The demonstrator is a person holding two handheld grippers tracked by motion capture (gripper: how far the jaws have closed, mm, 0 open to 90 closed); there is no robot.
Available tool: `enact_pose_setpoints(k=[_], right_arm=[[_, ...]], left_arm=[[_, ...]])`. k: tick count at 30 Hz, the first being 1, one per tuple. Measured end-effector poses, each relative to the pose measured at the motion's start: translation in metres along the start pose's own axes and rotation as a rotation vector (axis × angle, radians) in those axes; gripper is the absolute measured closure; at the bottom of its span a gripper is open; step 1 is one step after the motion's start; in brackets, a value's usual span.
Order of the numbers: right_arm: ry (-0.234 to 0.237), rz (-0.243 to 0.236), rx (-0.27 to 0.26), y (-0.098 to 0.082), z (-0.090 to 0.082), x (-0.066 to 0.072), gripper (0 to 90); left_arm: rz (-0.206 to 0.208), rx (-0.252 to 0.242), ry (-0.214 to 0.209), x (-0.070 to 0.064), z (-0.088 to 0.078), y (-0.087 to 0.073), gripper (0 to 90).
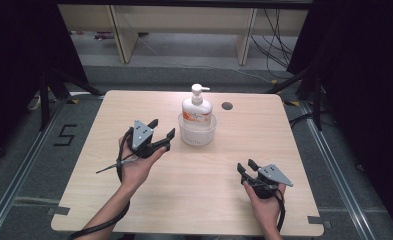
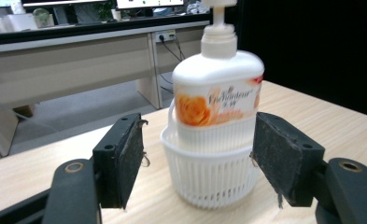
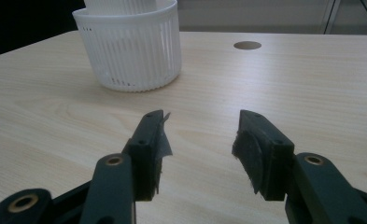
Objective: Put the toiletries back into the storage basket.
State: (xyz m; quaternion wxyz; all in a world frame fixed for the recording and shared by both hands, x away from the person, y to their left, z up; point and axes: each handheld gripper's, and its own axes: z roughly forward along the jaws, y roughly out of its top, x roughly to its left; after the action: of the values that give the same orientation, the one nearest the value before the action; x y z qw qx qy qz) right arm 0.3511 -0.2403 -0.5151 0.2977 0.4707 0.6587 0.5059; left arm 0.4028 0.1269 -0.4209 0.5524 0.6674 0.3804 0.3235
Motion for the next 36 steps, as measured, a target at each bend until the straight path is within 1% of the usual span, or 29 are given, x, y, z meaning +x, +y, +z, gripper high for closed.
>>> enact_pose_setpoints(k=[2,3,4,5,6,7,11,12,13,16,17,18,19,21,22,26,27,28,29,30,31,32,36], right_arm=[[-0.001,-0.005,-0.002,0.000,0.000,0.000,52.2],[0.008,0.031,0.002,0.000,0.000,0.003,52.2],[0.008,0.041,0.002,-0.001,0.000,0.003,52.3],[0.007,0.015,-0.003,0.000,0.001,0.001,52.3],[0.004,0.001,0.003,0.000,0.000,0.000,52.2],[-0.003,-0.003,0.020,0.001,-0.001,0.000,52.2],[-0.002,-0.002,0.020,0.001,-0.001,0.000,52.2],[0.001,-0.001,-0.002,0.000,0.000,0.000,52.2],[0.010,0.000,-0.006,0.000,0.001,0.000,52.2],[0.008,0.001,-0.006,0.000,0.001,0.000,52.2],[0.010,0.002,0.000,0.000,0.000,0.000,52.2],[0.016,0.013,0.000,0.000,0.001,0.001,52.2],[0.004,0.000,0.014,0.000,0.000,0.001,52.2],[0.002,-0.006,0.005,0.000,0.000,0.001,52.2],[0.001,-0.006,0.012,0.000,0.000,0.001,52.3],[-0.001,-0.003,0.021,0.001,-0.001,0.001,52.2],[0.001,-0.002,0.018,0.001,-0.001,0.001,52.2],[0.008,0.004,0.012,0.000,0.000,0.001,52.2],[0.008,-0.001,0.002,0.000,0.000,0.001,52.2],[0.002,-0.002,0.019,0.001,-0.001,0.001,52.2],[0.002,-0.003,0.023,0.001,-0.001,0.001,52.2],[0.003,-0.003,0.021,0.001,-0.001,0.001,52.1],[0.005,0.001,0.026,0.001,-0.001,0.001,51.8]], left_arm=[[-0.007,0.003,0.008,0.002,-0.004,-0.006,33.2],[-0.009,0.005,0.011,0.003,-0.005,-0.009,33.2],[-0.011,0.009,0.012,0.004,-0.007,-0.012,33.2],[-0.011,0.011,0.015,0.006,-0.009,-0.016,33.2],[-0.011,0.011,0.018,0.006,-0.010,-0.018,33.1],[-0.010,0.014,0.019,0.008,-0.011,-0.021,33.1],[-0.010,0.022,0.033,0.014,-0.018,-0.033,33.1],[-0.012,0.020,0.038,0.016,-0.019,-0.035,33.2],[-0.010,0.025,0.038,0.017,-0.020,-0.037,33.2],[-0.013,0.026,0.043,0.021,-0.023,-0.046,33.2],[-0.014,0.031,0.046,0.022,-0.025,-0.049,33.2],[-0.013,0.028,0.048,0.024,-0.026,-0.052,33.2],[-0.012,0.030,0.051,0.026,-0.027,-0.056,33.2],[-0.015,0.039,0.058,0.028,-0.029,-0.062,33.3],[-0.013,0.046,0.058,0.029,-0.030,-0.065,33.3],[-0.027,0.051,0.063,0.032,-0.033,-0.079,33.3],[-0.033,0.044,0.065,0.033,-0.034,-0.083,33.3],[-0.035,0.049,0.069,0.033,-0.035,-0.085,33.3],[-0.041,0.048,0.071,0.033,-0.036,-0.088,33.3],[-0.044,0.041,0.068,0.034,-0.036,-0.092,33.3],[-0.038,0.051,0.071,0.034,-0.038,-0.094,33.2],[-0.042,0.053,0.073,0.035,-0.039,-0.096,33.2],[-0.048,0.050,0.079,0.036,-0.042,-0.101,33.2]])
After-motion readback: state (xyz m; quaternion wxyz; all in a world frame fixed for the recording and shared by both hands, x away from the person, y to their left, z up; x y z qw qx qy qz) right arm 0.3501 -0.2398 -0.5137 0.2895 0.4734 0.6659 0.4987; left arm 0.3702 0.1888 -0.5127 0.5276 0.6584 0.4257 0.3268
